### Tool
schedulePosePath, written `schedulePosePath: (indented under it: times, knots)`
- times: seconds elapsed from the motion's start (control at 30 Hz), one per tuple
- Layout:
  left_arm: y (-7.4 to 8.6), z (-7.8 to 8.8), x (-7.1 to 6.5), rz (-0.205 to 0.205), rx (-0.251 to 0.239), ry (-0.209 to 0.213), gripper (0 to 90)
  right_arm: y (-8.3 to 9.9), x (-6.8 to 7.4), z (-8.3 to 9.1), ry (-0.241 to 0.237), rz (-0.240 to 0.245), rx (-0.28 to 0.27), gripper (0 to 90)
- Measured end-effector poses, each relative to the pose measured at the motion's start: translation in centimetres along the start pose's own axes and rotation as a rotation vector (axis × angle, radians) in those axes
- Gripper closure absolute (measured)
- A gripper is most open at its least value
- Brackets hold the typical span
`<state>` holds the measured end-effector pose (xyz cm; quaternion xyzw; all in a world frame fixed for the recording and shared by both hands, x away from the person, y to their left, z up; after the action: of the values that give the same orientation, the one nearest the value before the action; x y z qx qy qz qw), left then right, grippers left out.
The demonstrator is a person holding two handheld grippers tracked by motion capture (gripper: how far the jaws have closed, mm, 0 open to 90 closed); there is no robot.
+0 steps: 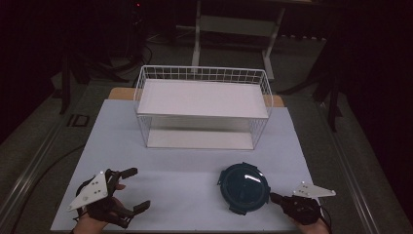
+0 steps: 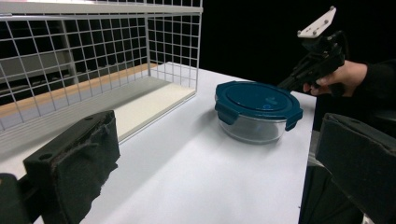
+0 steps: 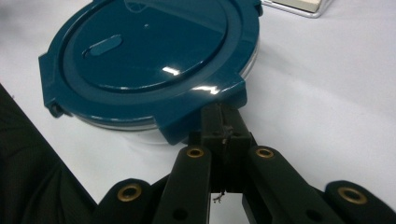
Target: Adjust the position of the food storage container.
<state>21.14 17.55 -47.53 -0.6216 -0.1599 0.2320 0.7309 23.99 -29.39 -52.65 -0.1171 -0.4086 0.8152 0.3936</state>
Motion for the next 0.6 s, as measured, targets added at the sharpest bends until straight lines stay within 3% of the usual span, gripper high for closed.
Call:
schedulePosePath:
  times: [0.17,0.6]
  knots:
    - [0.1,-0.1,-0.1,-0.002,0.004,0.005,0.0,-0.4,0.2,-0.5,0.008,0.012,0.001,90.0]
    - [0.1,-0.1,-0.1,-0.003,0.005,0.004,0.0,-1.8,1.1,-2.2,-0.05,0.024,-0.003,90.0]
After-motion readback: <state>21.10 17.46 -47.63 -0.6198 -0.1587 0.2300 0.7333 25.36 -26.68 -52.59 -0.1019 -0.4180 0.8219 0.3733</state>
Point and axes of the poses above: each handheld gripper's, and its own axes: z roughly backward along the jaws, y roughly out of its underside, x roughly to its left, the point moved 5 cm from there along -z, roughly forward along the jaws
